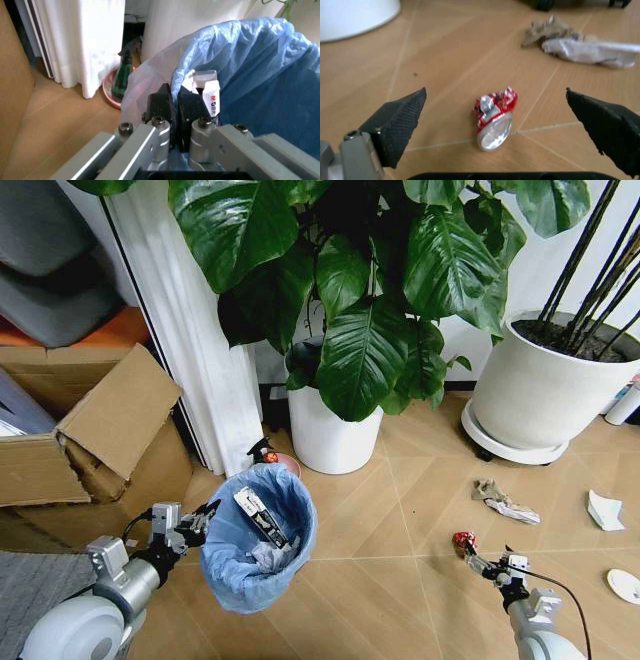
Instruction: Pick up the trash bin and place the garbage on the floor into it.
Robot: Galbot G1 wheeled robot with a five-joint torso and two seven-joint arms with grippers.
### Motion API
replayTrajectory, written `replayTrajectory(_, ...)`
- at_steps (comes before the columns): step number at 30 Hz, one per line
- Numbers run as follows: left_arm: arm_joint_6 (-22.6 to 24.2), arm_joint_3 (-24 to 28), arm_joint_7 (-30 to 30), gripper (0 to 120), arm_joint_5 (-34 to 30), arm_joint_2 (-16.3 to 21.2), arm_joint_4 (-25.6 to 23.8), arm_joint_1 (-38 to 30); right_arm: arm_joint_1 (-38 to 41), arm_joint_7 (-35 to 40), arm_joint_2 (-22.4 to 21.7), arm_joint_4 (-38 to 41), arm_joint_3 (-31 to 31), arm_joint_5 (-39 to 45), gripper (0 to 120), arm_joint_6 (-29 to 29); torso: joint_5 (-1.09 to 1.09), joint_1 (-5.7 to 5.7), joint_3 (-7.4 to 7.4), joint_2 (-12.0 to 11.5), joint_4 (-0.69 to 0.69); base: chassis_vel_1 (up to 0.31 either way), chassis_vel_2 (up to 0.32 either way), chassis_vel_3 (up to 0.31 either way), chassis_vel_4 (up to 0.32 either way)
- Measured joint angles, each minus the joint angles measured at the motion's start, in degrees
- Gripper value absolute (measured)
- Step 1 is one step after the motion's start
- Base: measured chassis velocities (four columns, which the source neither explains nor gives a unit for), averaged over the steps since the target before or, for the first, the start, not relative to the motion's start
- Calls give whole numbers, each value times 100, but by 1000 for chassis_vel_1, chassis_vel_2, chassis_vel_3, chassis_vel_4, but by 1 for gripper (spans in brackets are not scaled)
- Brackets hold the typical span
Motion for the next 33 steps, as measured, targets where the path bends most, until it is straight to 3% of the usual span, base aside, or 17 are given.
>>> replayTrajectory(7,-2,-52,-7,0,-2,39,11,30,686,-33,189,-890,-187,-157,100,-58,0,0,0,-1,0,0,0,0,0)
replayTrajectory(20,-3,-26,-31,0,-35,62,100,-54,1102,-66,307,-1393,-280,-217,100,-94,-1,0,0,-1,0,0,0,0,0)
replayTrajectory(33,0,-9,-52,0,-106,84,178,-154,1265,-204,307,-1626,-348,-151,58,-129,-1,0,0,-1,-1,0,0,0,0)
